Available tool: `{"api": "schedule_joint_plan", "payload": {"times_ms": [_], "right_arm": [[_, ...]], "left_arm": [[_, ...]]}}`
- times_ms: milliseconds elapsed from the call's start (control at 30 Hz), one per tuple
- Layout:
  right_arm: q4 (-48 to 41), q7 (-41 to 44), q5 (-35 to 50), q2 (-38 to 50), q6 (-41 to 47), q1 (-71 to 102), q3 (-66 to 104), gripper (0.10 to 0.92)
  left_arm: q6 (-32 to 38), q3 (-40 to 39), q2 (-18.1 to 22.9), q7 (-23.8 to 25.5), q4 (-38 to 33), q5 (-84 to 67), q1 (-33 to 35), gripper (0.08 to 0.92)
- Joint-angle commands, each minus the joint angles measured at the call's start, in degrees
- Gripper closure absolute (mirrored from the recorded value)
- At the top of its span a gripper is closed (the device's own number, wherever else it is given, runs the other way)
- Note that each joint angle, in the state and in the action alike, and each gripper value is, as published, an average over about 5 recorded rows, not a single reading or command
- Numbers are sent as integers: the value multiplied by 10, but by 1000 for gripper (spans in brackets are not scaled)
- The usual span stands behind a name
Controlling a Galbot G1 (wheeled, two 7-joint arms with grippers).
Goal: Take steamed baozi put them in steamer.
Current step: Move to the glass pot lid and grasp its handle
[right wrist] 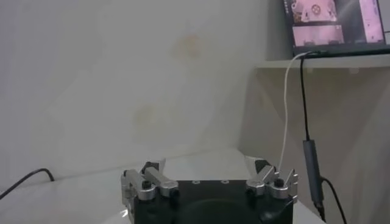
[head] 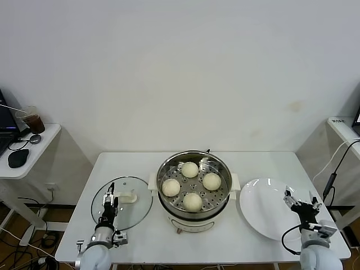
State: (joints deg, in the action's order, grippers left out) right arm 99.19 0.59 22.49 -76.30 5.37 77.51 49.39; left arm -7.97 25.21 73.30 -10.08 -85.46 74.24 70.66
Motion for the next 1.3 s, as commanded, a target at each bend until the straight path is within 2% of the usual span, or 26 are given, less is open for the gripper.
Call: {"api": "schedule_joint_plan", "payload": {"times_ms": [33, 533, 833, 1033, 1300], "right_arm": [[-1, 0, -2, -2, -2, 3, -1, 203], [0, 0, -5, -7, -7, 9, -1, 203], [1, 0, -6, -7, -7, 11, -1, 203], [0, 0, -7, -9, -6, 11, -3, 203], [0, 0, -10, -12, -7, 10, -5, 203]], "left_arm": [[-7, -5, 3, 11, 26, -1, -32, 177], [-17, -10, 11, 11, 57, -3, -67, 177], [-16, -8, 9, 8, 62, -11, -62, 183], [-17, -8, 8, 11, 54, -19, -56, 311], [-43, -7, 13, 29, 20, -38, -44, 553]]}}
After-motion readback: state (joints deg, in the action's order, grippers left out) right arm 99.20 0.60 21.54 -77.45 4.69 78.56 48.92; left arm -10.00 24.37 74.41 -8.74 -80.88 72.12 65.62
